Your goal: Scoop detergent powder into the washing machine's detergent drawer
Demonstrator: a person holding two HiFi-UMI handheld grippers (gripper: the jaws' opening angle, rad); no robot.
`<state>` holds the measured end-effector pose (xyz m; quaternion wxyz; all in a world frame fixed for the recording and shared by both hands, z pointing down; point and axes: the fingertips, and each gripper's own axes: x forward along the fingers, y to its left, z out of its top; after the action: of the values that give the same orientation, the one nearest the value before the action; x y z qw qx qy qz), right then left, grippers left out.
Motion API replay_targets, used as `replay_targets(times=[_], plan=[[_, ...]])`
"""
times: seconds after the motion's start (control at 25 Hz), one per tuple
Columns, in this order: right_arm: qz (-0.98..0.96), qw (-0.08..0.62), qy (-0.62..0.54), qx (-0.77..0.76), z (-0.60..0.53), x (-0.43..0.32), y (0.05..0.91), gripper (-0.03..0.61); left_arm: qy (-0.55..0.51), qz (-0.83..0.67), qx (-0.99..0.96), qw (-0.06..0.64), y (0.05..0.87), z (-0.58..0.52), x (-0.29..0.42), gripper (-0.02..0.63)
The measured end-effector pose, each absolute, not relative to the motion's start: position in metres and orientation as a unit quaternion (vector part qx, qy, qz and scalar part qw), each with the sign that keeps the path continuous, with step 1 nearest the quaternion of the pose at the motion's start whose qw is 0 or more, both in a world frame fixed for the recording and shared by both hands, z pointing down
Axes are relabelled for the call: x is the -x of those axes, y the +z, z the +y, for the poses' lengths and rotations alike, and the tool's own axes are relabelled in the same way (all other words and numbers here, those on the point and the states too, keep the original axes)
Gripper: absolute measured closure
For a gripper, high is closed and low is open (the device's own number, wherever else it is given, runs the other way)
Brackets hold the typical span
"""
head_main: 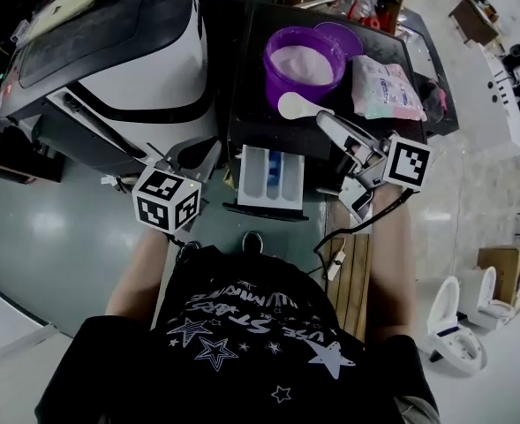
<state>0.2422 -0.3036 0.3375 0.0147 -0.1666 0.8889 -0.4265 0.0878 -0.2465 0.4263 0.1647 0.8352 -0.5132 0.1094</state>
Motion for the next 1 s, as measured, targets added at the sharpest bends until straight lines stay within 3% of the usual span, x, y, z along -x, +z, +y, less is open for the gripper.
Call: replay_targets(times=[0.56, 1.0], plan=[[0.85, 0.005, -0.464, 0.249, -0.237, -0.214, 0.408, 0.546, 0.144, -0.44, -0.864, 0.198, 0.461, -0.215, -0.061, 0.614], [0.842, -0.109, -0.404, 0.339, -0.215, -0.205, 0.464, 0.546, 0.158, -0.407, -0.874, 0.212, 0.475, -0.195, -0.041, 0.614]])
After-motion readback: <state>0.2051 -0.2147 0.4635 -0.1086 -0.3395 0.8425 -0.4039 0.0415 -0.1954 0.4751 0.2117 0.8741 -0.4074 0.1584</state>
